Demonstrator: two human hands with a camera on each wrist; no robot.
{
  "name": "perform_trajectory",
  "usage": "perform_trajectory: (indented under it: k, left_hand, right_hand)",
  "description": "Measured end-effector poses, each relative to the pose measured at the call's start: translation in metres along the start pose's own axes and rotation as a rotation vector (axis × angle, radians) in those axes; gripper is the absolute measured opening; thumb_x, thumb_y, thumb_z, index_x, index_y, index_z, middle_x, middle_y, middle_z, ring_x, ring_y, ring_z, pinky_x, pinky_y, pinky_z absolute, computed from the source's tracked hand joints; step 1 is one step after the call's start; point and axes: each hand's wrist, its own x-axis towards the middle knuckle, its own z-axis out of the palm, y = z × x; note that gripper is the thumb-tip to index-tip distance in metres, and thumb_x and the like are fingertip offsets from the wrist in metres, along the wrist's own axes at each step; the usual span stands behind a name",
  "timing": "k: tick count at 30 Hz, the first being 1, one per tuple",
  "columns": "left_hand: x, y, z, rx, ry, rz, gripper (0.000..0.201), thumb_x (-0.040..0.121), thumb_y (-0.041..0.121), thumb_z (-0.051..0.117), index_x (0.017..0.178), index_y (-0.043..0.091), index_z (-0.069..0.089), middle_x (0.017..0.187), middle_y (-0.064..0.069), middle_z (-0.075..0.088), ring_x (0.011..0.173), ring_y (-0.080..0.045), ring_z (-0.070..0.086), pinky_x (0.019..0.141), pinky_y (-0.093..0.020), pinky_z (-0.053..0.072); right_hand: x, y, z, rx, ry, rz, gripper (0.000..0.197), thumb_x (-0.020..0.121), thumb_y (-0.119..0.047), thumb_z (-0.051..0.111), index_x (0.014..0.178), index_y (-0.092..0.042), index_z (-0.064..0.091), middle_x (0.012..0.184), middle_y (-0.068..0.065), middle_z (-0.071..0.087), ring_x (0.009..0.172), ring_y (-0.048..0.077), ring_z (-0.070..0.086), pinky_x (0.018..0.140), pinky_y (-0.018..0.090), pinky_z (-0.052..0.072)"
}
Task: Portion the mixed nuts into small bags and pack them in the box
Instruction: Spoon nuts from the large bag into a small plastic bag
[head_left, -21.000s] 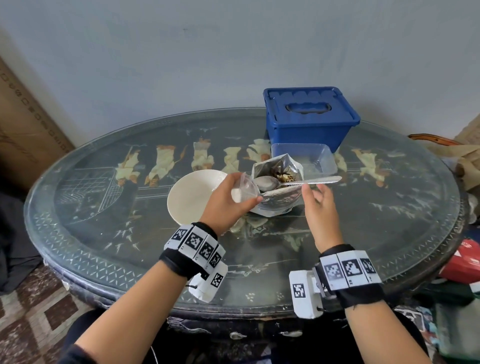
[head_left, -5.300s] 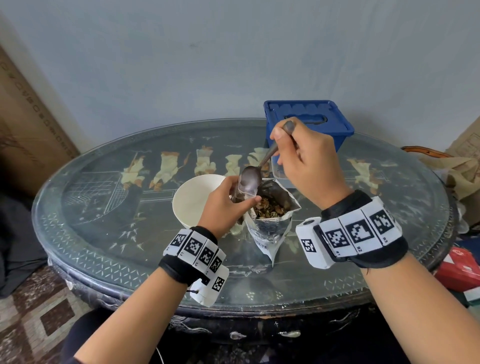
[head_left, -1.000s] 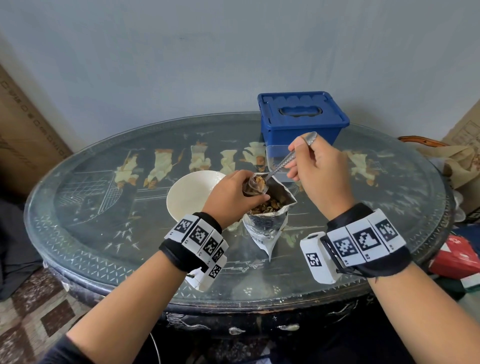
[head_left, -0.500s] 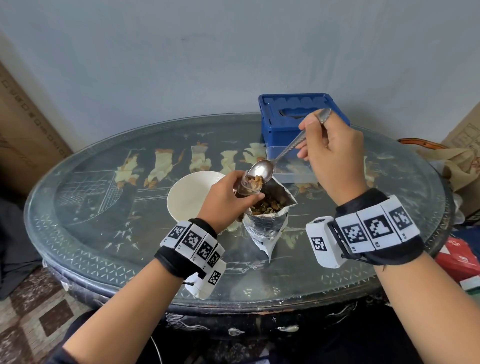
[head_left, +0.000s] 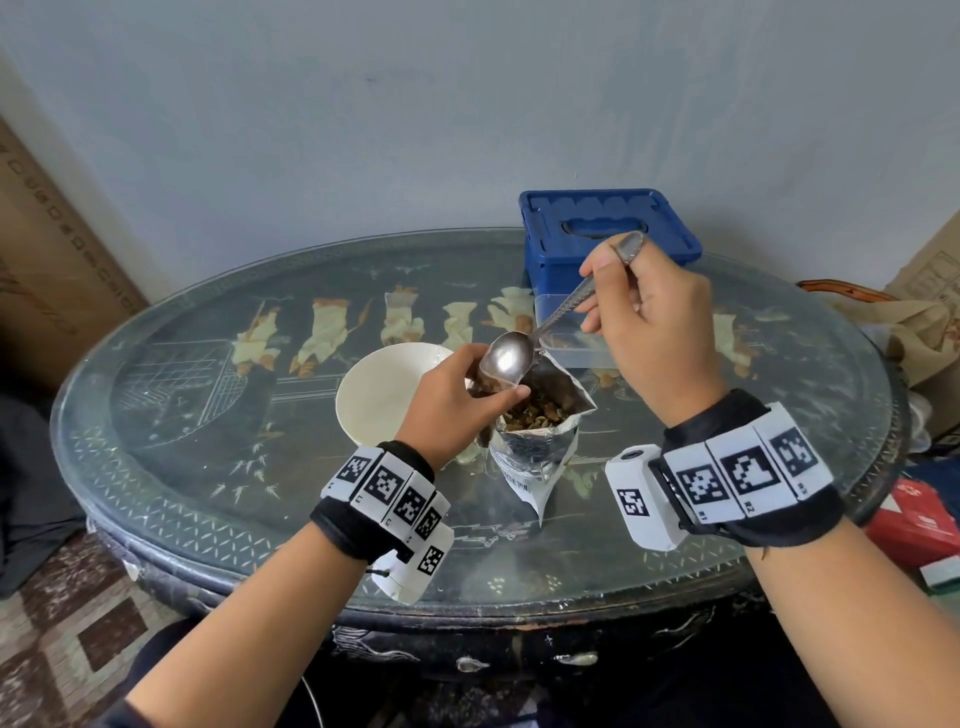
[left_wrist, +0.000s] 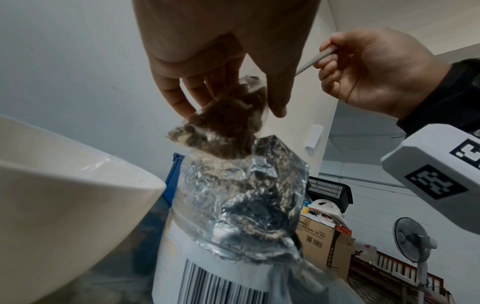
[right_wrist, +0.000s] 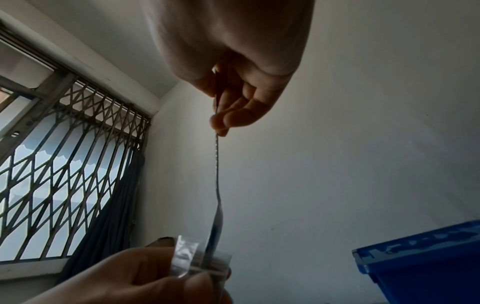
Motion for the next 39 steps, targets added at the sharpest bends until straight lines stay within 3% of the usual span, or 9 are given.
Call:
perform_trajectory:
  k: [2,10,15,18,21,26,29,34,39]
  left_hand:
    - [0.000,-0.001,0.000,-0.009,0.009,0.005,0.045,0.076,0.030,0.075,0.113,0.012,0.057,0.084,0.018,0.054,0.080,-0.002,0.052,0.066,-0.004,0.039]
    - [-0.002,0.000,0.000,-0.028,0.010,0.006,0.043,0.077,0.030,0.073,0.113,0.012,0.058,0.086,0.013,0.059,0.074,0.001,0.054,0.064,-0.004,0.039]
    - [-0.007,-0.005,-0.003,0.000,0.026,0.044,0.040,0.077,0.027,0.074,0.112,0.012,0.060,0.093,0.009,0.061,0.078,0.006,0.054,0.067,-0.002,0.037]
    - [-0.014,-0.012,-0.006,0.031,0.066,0.106,0.040,0.074,0.027,0.076,0.109,0.010,0.064,0.098,0.001,0.067,0.086,-0.005,0.059,0.072,-0.001,0.036]
    - [-0.022,-0.017,-0.006,0.031,0.096,0.152,0.041,0.073,0.033,0.075,0.106,0.011,0.066,0.098,0.000,0.069,0.088,-0.005,0.060,0.077,-0.003,0.040]
    - [-0.022,-0.018,-0.005,0.021,0.104,0.133,0.038,0.073,0.028,0.075,0.105,0.009,0.065,0.096,0.005,0.065,0.088,0.000,0.055,0.075,-0.002,0.038]
    - [-0.021,-0.017,-0.005,0.025,0.090,0.095,0.039,0.072,0.026,0.077,0.106,0.009,0.064,0.095,0.005,0.065,0.082,-0.001,0.056,0.072,-0.002,0.038]
    - [-0.021,-0.021,-0.002,0.076,0.089,0.039,0.041,0.074,0.028,0.076,0.107,0.008,0.063,0.098,-0.001,0.067,0.085,-0.008,0.056,0.070,0.001,0.035]
    - [-0.020,-0.024,-0.002,0.087,0.065,0.005,0.042,0.075,0.029,0.075,0.110,0.009,0.062,0.100,0.000,0.066,0.087,-0.007,0.055,0.071,0.001,0.036]
  right_hand:
    - [-0.001,0.001,0.002,0.022,-0.015,-0.001,0.020,0.097,-0.016,0.043,0.086,-0.009,0.058,0.061,-0.014,0.056,0.055,-0.005,0.060,0.053,0.012,0.048]
    - [-0.002,0.003,0.001,0.046,-0.044,-0.001,0.024,0.095,-0.029,0.039,0.087,-0.014,0.056,0.063,-0.011,0.059,0.056,0.004,0.062,0.055,0.016,0.050]
    - [0.000,0.011,-0.009,0.101,0.131,0.073,0.020,0.097,-0.024,0.038,0.086,-0.016,0.053,0.061,-0.008,0.057,0.053,0.003,0.059,0.055,0.018,0.049]
    - [-0.003,0.019,-0.014,0.111,0.214,0.137,0.021,0.098,-0.020,0.037,0.082,-0.024,0.050,0.063,-0.006,0.057,0.052,0.002,0.057,0.056,0.021,0.049]
    - [-0.013,0.027,-0.013,0.054,0.216,0.151,0.020,0.097,-0.021,0.037,0.085,-0.016,0.052,0.062,-0.007,0.056,0.053,0.001,0.057,0.057,0.020,0.050]
    - [-0.031,0.039,-0.005,-0.049,0.147,0.139,0.029,0.095,-0.029,0.035,0.086,-0.011,0.056,0.063,-0.004,0.057,0.056,0.001,0.058,0.056,0.020,0.049]
    - [-0.039,0.043,0.001,-0.092,0.046,0.091,0.030,0.095,-0.026,0.037,0.088,-0.007,0.060,0.067,0.000,0.058,0.058,0.007,0.058,0.058,0.011,0.045]
    - [-0.050,0.049,0.010,-0.157,-0.140,0.006,0.034,0.094,-0.026,0.039,0.090,-0.003,0.065,0.066,0.005,0.064,0.061,0.021,0.063,0.060,0.023,0.044]
    - [-0.057,0.052,0.016,-0.141,-0.197,0.005,0.036,0.093,-0.028,0.039,0.092,-0.003,0.065,0.070,-0.001,0.062,0.066,0.021,0.065,0.064,0.011,0.041]
